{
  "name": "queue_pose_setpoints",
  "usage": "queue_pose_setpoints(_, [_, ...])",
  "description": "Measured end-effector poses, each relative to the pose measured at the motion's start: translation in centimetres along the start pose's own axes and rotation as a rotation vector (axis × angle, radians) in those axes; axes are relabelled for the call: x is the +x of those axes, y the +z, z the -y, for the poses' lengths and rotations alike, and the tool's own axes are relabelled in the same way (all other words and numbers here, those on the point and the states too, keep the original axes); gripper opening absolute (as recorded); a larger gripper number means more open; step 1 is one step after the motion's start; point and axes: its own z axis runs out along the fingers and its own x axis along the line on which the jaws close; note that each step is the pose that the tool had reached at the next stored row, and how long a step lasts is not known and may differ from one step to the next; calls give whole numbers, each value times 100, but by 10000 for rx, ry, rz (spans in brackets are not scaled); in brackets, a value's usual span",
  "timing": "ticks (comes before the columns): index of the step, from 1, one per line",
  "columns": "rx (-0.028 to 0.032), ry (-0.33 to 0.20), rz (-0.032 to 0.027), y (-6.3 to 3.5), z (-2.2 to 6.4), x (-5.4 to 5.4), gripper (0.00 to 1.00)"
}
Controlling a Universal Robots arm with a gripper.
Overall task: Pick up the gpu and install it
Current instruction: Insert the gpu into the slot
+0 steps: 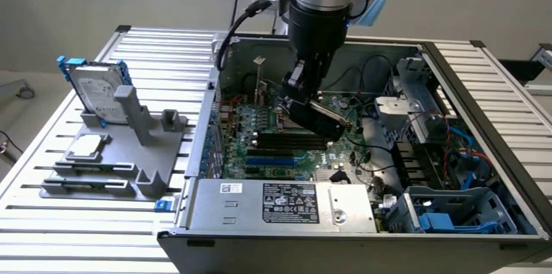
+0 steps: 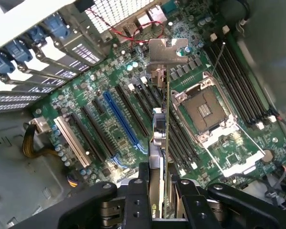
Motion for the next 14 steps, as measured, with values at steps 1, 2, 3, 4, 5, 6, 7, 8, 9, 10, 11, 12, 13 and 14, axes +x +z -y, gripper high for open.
queue_pose_setpoints(1, [-1,-181,2,8,0,0,26])
queue_pose_setpoints(2, [-2,-376,2,16,0,0,26])
queue_pose_setpoints(3, [-3,-556,5,23,0,0,26])
queue_pose_setpoints(4, [-4,-735,7,30,-1,0,26])
queue_pose_setpoints(5, [-5,-916,9,37,-1,0,26])
queue_pose_setpoints(6, [-5,-1096,10,43,-1,1,26])
queue_pose_setpoints(7, [-6,-1274,13,49,-1,0,26])
queue_pose_setpoints(8, [-7,-1455,14,54,-1,0,26])
queue_pose_setpoints(9, [-8,-1645,17,60,-1,0,26])
queue_pose_setpoints(10, [-9,-1825,19,65,-1,0,26])
queue_pose_setpoints(11, [-10,-2005,20,70,-1,0,26])
queue_pose_setpoints(12, [-10,-2185,21,75,-1,0,26])
queue_pose_setpoints(13, [-12,-2365,22,78,-1,0,26])
queue_pose_setpoints(14, [-13,-2549,24,81,-1,1,26])
